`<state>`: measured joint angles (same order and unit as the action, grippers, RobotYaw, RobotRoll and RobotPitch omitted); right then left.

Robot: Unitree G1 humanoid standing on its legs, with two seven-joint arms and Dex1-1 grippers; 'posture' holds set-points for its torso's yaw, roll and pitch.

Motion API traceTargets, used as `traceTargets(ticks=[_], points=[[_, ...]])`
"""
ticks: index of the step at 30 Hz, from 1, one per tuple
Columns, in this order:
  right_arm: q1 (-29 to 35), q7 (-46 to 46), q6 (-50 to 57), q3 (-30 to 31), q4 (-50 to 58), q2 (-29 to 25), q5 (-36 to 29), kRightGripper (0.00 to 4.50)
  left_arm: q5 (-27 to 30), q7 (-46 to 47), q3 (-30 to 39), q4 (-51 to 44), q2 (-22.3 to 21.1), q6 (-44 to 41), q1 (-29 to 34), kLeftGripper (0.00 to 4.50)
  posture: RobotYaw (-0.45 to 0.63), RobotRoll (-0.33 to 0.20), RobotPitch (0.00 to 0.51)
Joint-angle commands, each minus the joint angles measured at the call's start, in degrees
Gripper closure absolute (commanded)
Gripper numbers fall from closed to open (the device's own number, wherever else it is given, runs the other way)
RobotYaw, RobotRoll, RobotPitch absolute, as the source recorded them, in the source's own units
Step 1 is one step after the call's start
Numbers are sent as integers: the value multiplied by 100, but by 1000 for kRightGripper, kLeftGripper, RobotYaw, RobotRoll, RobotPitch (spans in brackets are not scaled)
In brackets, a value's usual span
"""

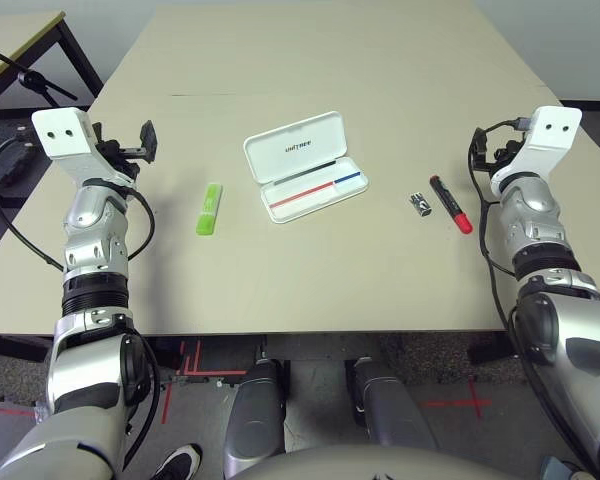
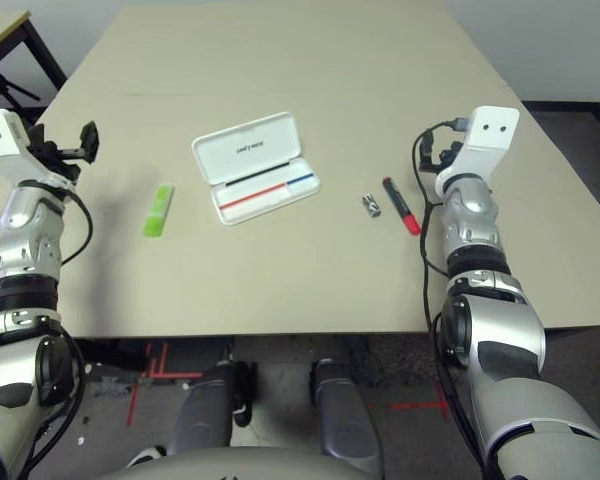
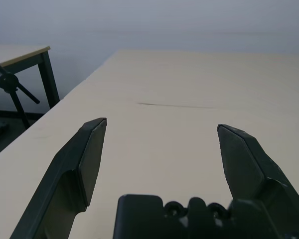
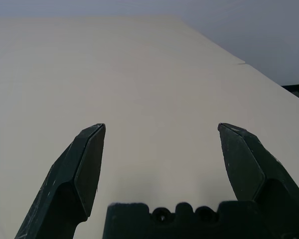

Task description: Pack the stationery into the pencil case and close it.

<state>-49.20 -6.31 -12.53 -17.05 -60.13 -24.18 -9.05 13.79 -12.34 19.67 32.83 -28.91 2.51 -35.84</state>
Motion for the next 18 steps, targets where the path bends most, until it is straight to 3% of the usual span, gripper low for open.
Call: traceTargets(ticks=[1, 9, 18], points=[[-52, 3, -63, -62, -101, 3, -49, 0, 38, 24, 31, -76, 61, -76, 55, 19, -13, 0, 125], [-137, -219, -111, -38, -101, -30, -64, 0, 74, -10, 37, -271, 174, -122, 112, 19, -11, 0, 115], [-336, -1336, 162, 161, -12, -138, -71, 0, 404, -472, 138, -781, -81, -566, 266, 19, 13, 0, 117]])
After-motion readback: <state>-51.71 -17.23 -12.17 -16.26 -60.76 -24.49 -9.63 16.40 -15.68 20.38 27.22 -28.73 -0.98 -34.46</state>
